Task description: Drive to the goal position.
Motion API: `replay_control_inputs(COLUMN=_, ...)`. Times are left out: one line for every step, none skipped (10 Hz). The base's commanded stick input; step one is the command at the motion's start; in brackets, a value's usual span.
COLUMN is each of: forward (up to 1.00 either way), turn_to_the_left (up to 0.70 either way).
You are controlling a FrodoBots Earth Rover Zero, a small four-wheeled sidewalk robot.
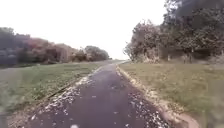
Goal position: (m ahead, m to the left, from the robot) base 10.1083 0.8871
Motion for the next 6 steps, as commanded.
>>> replay_control_inputs(forward=0.85, turn_to_the_left=0.00)
replay_control_inputs(forward=0.85, turn_to_the_left=0.00)
replay_control_inputs(forward=0.85, turn_to_the_left=0.00)
replay_control_inputs(forward=0.85, turn_to_the_left=0.00)
replay_control_inputs(forward=0.85, turn_to_the_left=0.00)
replay_control_inputs(forward=0.85, turn_to_the_left=0.00)
